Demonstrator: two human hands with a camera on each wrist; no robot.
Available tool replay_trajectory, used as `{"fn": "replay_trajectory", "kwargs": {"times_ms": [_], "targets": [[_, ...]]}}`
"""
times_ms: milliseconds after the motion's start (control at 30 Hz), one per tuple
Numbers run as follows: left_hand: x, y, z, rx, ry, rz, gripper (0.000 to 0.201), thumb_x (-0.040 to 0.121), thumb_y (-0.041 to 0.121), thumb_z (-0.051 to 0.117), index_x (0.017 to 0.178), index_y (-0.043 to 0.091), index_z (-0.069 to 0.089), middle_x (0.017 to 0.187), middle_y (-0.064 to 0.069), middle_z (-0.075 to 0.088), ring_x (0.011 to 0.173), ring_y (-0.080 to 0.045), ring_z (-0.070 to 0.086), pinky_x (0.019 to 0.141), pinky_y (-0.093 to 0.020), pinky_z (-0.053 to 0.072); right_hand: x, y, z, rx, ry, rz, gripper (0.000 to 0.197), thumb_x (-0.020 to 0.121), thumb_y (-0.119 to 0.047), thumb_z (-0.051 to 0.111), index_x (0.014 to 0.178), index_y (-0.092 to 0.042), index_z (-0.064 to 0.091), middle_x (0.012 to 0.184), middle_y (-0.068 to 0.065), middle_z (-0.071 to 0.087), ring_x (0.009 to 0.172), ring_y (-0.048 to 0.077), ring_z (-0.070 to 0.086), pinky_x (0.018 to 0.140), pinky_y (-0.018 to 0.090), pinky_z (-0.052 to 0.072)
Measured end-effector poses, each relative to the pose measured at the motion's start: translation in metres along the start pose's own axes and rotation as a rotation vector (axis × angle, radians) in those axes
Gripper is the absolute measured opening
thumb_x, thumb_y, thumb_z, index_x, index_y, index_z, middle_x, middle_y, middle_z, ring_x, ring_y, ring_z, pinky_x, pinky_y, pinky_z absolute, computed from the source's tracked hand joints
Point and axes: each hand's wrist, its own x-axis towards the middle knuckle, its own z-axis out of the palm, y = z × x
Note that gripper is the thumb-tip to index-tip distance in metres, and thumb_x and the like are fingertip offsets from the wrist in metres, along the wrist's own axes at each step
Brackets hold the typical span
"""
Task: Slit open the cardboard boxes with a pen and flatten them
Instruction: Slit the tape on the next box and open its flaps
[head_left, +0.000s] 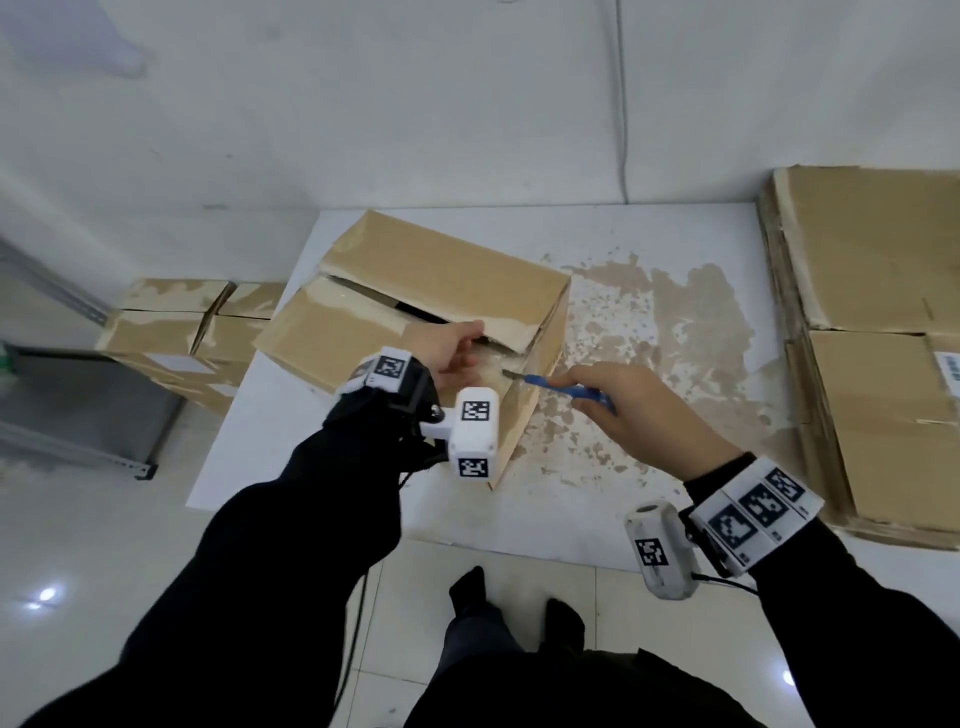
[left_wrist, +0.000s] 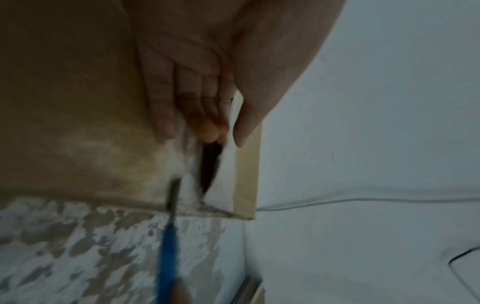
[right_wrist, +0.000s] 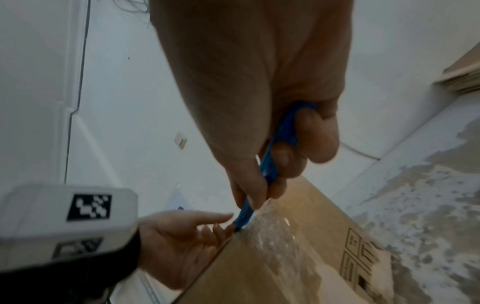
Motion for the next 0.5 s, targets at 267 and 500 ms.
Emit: {"fn": "replay_trajectory", "kwargs": {"times_ms": [267,500], "targets": [[0.000,-0.015,0.010,-0.073,0.098,0.187,0.024,0.084,0.014,0.071,0.064,0.013,0.058,0.035,0.011,0.047,0.028,0.000,0.042,0.040,-0.015,0.042,0.012,-0.002,-0.003,-0.292,0.091,0.029,0.029,0.088,-0.006,0.062,0.113,-0.020,0.067,0.071,0.005,0.052,0.056,0.024,0.048,0.045,0.031,0.036],[0.002,-0.017,0.007,-0.084,0.071,0.223,0.024,0.085,0.021,0.071,0.065,0.017,0.058,0.049,0.008,0.046,0.043,-0.007,0.041,0.054,-0.018,0.045,0.006,-0.010,0.007,-0.440,0.204,0.244,0.045,0.084,0.003,0.061,0.121,-0.023,0.059,0.072,0.000,0.044,0.047,0.009,0.034,0.040,0.019,0.019]]}}
